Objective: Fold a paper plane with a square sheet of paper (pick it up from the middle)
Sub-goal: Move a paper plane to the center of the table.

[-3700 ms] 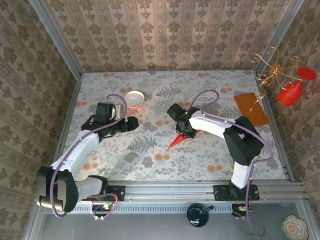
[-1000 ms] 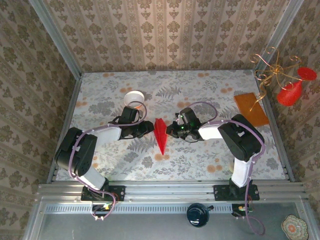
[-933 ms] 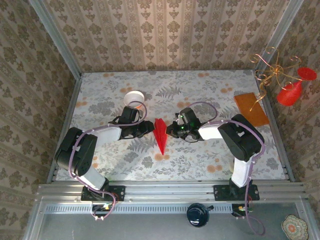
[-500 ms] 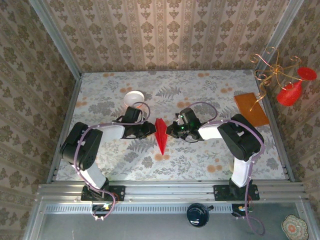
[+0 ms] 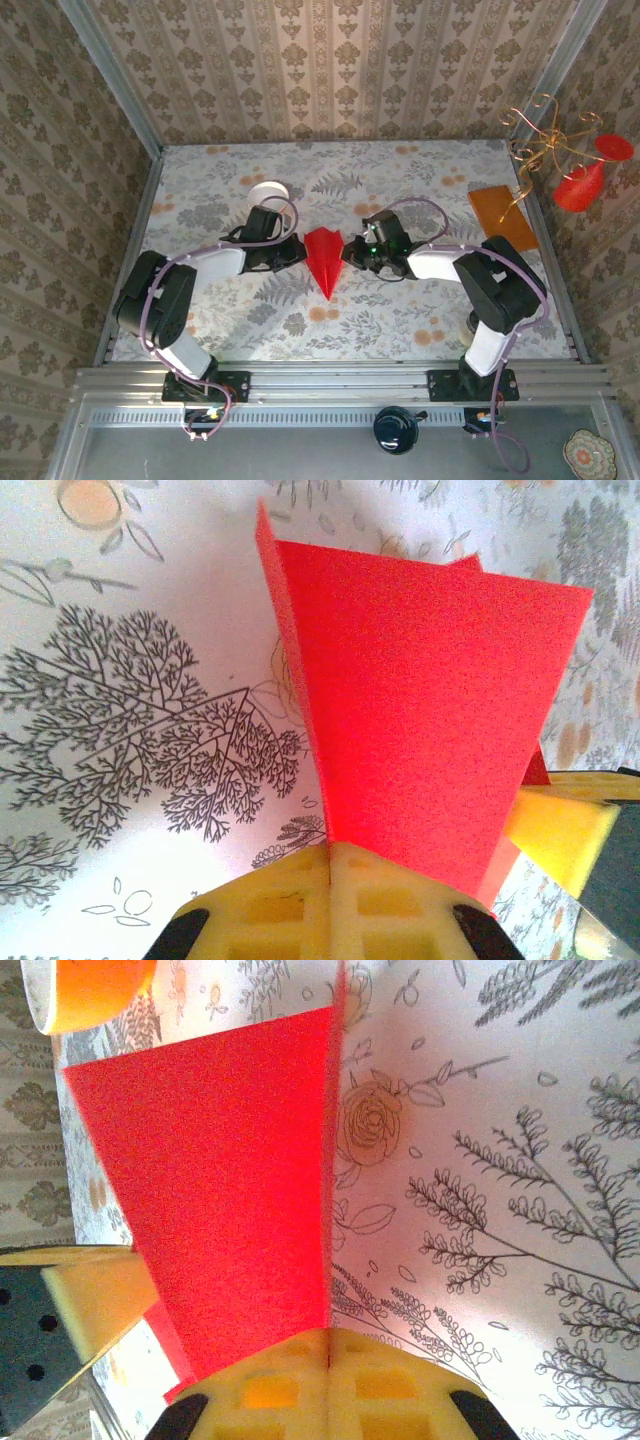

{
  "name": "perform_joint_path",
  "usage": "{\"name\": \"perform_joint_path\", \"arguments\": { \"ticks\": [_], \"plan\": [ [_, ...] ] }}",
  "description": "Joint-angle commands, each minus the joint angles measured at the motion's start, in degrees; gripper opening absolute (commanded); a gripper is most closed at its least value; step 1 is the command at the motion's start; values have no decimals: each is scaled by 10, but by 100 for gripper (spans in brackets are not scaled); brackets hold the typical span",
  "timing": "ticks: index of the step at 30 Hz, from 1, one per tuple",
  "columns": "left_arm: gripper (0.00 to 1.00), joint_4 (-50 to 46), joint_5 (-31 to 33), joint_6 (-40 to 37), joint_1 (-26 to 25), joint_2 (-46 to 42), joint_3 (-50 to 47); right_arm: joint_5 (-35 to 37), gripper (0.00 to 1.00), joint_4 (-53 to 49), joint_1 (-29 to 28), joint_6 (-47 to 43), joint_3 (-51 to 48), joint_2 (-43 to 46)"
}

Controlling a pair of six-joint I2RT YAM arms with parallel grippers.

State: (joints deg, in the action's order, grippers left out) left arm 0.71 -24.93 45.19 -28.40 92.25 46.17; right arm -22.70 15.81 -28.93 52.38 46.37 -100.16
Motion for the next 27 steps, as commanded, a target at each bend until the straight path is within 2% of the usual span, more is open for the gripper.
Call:
{"name": "perform_joint_path", "arguments": {
  "ticks": [1, 14, 16, 19, 21, 27],
  "plan": [
    [3, -7, 24, -8, 4, -15, -9, 24, 0, -31, 3, -9, -8, 6],
    [3, 34, 18, 21, 4, 6, -31, 34, 2, -73, 3, -9, 13, -15],
    [3, 35, 10, 21, 3, 10, -28, 31, 8, -90, 3, -21, 22, -9],
    [3, 35, 2, 21, 3, 12, -23, 42, 25, -123, 2, -36, 31, 14],
    [3, 34, -1, 21, 3, 12, -21, 57, 33, -153, 0, -52, 39, 36],
    [3, 29, -4, 22, 2, 7, -15, 99, 44, -210, -32, -91, 54, 74]
  ]
}}
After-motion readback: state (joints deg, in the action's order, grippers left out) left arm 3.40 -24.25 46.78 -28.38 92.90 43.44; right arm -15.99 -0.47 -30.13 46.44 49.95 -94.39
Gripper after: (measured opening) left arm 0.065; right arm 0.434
